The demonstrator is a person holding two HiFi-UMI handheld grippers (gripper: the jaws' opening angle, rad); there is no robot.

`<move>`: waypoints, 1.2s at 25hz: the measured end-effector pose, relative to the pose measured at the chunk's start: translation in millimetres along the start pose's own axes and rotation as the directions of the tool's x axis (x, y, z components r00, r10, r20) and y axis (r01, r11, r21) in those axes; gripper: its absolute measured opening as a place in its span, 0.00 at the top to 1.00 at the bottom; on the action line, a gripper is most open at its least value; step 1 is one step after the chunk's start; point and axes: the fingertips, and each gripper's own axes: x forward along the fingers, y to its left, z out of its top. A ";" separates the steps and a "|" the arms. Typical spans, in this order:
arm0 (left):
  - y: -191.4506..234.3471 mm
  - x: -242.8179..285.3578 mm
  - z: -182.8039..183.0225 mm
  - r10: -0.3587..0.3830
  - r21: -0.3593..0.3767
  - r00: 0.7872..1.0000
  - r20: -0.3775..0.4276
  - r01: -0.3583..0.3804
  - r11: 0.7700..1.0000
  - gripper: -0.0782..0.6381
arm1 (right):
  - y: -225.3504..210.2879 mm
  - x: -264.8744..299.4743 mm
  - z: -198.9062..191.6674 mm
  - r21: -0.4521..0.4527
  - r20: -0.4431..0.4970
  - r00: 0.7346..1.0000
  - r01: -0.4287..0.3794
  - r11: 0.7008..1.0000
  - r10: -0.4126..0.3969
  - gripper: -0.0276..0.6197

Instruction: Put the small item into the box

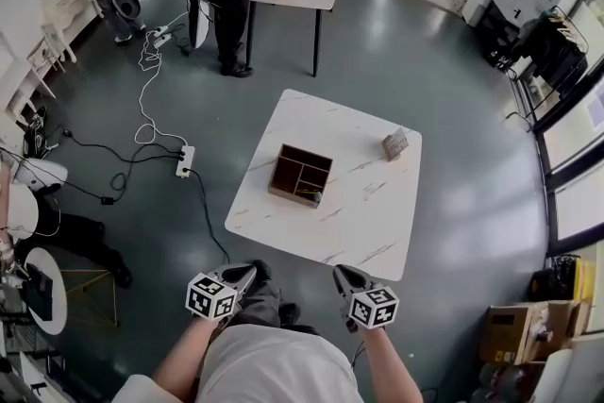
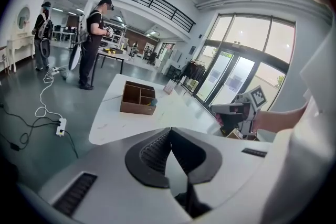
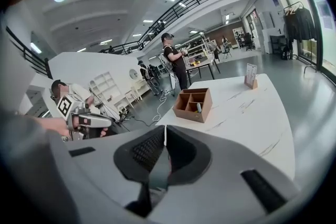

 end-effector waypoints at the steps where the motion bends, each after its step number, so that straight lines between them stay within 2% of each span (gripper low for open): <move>1: -3.8 -5.0 -3.8 0.003 -0.003 1.000 0.005 -0.003 1.000 0.87 | 2.7 -8.5 -0.2 0.003 0.009 1.000 0.000 1.000 0.000 0.91; 7: -16.9 -33.3 -15.5 0.025 -0.012 0.999 0.030 -0.025 1.000 0.87 | 17.3 -42.6 -0.5 0.018 0.043 0.999 -0.008 1.000 0.007 0.91; 12: -21.1 -48.8 -12.3 0.033 -0.016 0.998 0.053 -0.032 0.999 0.87 | 22.5 -55.0 -0.7 -0.004 0.045 0.999 0.020 1.000 -0.020 0.91; 17: -15.1 -58.5 -5.8 0.031 -0.007 0.998 0.063 -0.030 1.000 0.87 | 36.7 -56.8 7.1 -0.046 0.041 0.999 0.019 0.999 -0.017 0.91; 30: 10.8 -75.0 6.0 -0.010 0.030 0.998 0.063 0.008 1.000 0.87 | 61.7 -49.1 37.4 -0.067 0.143 0.989 0.057 0.996 -0.047 0.91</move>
